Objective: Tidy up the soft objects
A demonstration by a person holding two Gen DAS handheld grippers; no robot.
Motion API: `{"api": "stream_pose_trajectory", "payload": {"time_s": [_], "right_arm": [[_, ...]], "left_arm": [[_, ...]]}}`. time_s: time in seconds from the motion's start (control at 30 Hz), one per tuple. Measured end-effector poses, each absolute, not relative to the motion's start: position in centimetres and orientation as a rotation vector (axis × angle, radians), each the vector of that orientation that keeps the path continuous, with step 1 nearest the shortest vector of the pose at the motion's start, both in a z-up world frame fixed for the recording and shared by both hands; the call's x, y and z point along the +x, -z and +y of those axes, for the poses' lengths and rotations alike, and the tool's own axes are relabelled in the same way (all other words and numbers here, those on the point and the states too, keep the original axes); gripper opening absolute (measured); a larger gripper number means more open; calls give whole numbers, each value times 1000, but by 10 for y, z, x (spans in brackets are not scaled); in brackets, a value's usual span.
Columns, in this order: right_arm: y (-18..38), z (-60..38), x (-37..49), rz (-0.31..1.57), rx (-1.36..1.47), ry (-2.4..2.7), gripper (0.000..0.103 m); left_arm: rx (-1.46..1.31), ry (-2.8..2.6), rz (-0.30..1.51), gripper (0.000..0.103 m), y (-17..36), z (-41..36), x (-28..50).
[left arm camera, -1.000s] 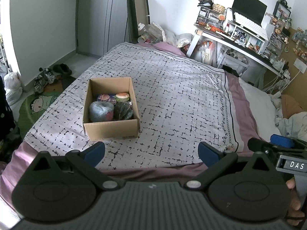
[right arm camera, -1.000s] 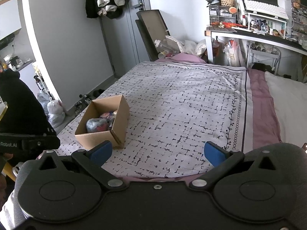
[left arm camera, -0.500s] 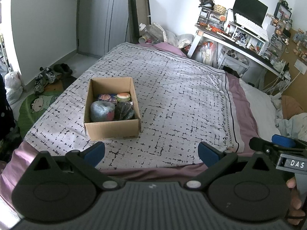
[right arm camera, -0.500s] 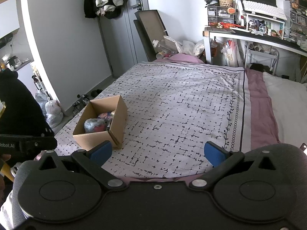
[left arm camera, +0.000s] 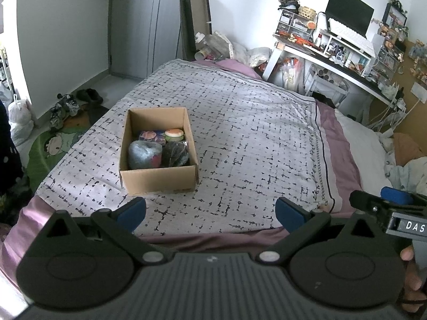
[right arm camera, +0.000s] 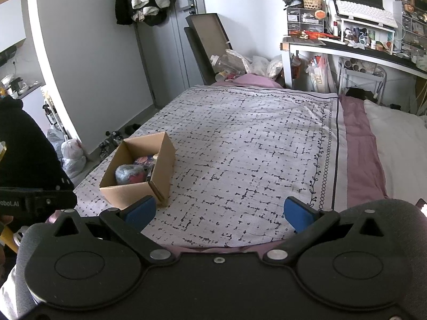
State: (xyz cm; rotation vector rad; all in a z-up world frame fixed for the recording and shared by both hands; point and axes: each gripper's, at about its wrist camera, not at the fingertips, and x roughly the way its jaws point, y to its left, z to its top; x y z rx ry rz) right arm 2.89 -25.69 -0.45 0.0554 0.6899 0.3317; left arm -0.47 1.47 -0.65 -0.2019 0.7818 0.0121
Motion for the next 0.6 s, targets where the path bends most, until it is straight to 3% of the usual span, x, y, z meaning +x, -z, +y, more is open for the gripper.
{"api": "stream_pose_trajectory", "payload": {"time_s": [0.6], "right_arm": [[8,-254,27,699,48,-331,103]], "left_arm": [[-172,-38,763,102,2,16,-7]]}}
